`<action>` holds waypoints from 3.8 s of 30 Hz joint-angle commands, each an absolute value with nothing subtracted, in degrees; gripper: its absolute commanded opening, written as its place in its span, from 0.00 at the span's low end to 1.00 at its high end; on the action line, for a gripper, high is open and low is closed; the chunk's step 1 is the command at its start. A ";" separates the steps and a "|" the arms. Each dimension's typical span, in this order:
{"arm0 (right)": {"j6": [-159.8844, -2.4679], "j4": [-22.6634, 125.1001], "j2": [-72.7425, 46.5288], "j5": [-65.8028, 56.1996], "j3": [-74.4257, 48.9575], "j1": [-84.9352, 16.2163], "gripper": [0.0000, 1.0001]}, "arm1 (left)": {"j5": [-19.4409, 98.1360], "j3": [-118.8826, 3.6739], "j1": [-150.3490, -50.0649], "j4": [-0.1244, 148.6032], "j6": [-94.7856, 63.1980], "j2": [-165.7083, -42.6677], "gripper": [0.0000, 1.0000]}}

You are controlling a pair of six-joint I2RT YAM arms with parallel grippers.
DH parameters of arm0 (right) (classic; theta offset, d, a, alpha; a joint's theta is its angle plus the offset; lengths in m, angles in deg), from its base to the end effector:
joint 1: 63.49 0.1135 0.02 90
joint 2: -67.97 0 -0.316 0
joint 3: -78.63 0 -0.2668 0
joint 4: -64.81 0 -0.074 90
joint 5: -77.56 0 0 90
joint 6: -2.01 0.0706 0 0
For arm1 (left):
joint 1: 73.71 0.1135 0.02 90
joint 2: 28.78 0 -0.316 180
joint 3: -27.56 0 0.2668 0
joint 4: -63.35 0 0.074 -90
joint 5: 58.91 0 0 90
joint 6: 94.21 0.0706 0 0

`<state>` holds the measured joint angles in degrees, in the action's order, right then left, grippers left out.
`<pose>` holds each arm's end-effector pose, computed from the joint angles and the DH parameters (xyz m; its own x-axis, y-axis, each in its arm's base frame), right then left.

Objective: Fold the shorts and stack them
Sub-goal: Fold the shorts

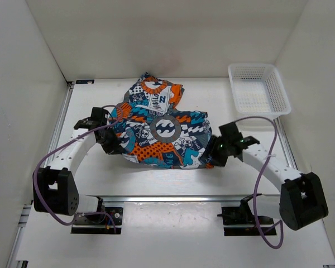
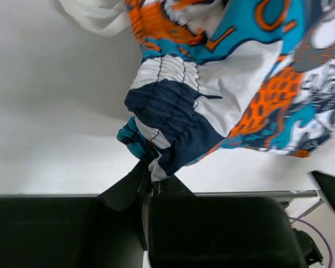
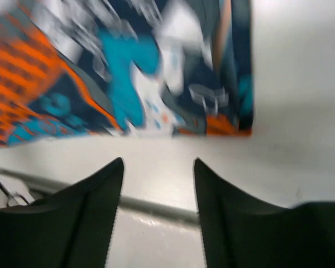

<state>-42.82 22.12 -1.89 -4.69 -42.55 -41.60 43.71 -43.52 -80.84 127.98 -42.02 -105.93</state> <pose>0.2361 0.1051 0.2430 -0.8419 0.4190 -0.3400 0.2179 0.8404 0.4962 0.2583 -0.0479 0.2585 -0.8581 -0.4956 -0.1347 -0.4218 0.8297 -0.3655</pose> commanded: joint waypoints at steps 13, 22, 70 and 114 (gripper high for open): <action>-25.32 32.92 -8.22 0.04 -53.31 -38.17 0.63 | 40.84 -41.86 -81.35 127.67 -41.48 -104.37 0.10; -21.82 35.29 -15.52 -2.15 -50.31 -39.58 0.52 | 40.84 -41.34 -81.35 127.67 -41.48 -103.84 0.10; -51.42 11.65 -2.68 -25.37 -25.01 -48.02 0.52 | 38.55 -58.47 -71.52 130.93 -34.97 -116.48 0.76; -39.92 26.33 -54.65 -16.74 3.87 -42.76 0.00 | 34.34 -90.46 -67.99 136.72 -26.89 -152.36 0.10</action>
